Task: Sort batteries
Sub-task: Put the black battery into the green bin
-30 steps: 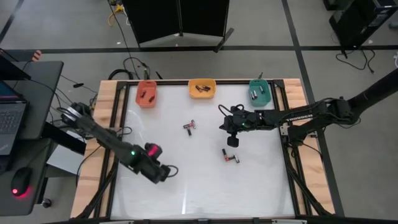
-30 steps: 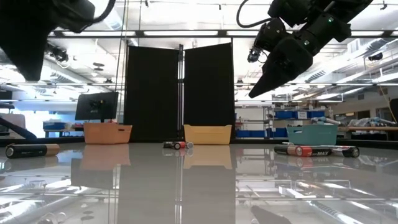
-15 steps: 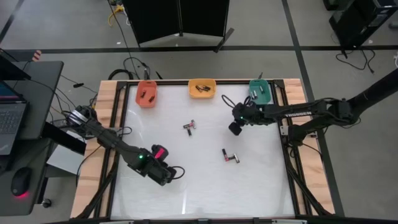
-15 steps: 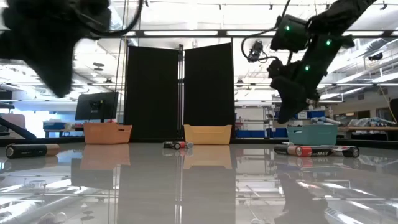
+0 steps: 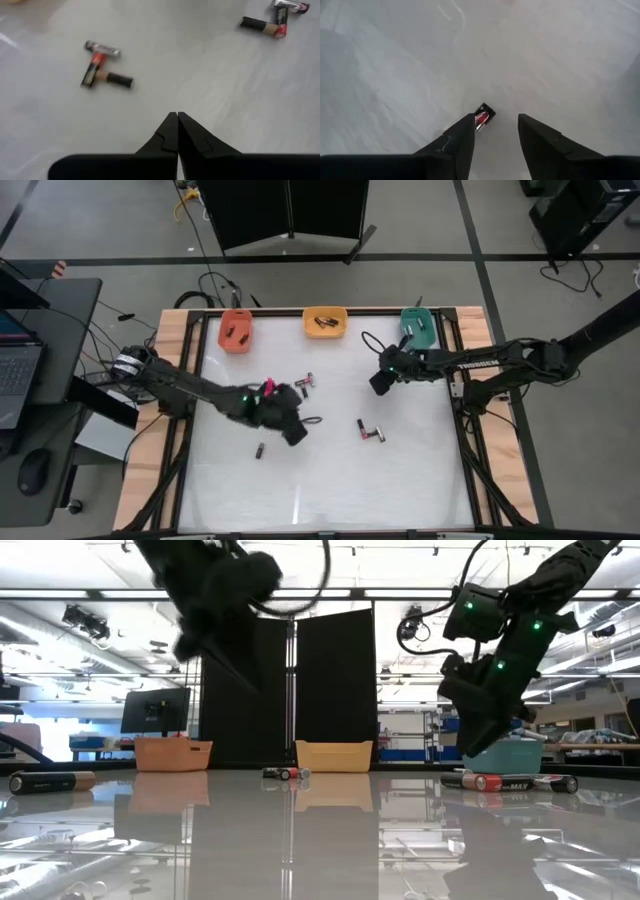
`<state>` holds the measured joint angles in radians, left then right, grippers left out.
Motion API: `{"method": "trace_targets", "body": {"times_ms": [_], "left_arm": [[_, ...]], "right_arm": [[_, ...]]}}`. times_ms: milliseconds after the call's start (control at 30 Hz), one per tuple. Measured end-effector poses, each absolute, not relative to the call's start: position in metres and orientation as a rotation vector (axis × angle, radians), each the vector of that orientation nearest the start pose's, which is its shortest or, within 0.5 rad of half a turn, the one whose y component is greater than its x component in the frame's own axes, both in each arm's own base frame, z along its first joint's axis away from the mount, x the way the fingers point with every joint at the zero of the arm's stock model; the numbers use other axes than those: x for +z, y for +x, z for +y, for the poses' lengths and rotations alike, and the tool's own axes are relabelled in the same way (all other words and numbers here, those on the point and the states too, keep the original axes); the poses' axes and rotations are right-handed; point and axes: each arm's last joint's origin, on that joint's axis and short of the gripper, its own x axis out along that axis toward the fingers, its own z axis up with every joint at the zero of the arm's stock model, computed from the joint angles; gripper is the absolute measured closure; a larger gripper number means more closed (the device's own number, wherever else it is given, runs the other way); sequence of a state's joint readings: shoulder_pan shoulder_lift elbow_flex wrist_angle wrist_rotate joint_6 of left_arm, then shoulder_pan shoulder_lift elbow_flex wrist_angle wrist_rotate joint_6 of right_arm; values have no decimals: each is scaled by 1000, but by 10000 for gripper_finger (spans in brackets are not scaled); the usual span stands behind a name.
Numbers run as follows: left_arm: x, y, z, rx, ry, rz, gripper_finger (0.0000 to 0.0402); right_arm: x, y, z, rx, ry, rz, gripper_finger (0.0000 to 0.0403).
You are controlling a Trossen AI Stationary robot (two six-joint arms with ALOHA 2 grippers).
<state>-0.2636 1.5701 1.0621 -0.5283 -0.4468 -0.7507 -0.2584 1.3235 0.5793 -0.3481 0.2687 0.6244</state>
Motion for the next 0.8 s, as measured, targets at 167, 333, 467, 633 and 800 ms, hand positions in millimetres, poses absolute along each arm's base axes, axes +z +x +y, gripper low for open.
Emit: {"method": "trace_targets", "body": {"times_ms": [167,333,467,633,800], "left_arm": [[200,313,-47,387,-333,718,397],[189,314,-27,358,-290,629,397],[181,308,-12,392,-256,653,397],[184,299,4,381,-248,596,397],[189,284,22,390,-233,555,397]], "right_arm": [[153,212,-64,-792,535,906,244],[153,213,-64,-806,566,892,243],[146,215,-64,-790,590,927,244],[126,225,-66,-778,599,974,245],[118,230,-69,-794,587,995,265]]}}
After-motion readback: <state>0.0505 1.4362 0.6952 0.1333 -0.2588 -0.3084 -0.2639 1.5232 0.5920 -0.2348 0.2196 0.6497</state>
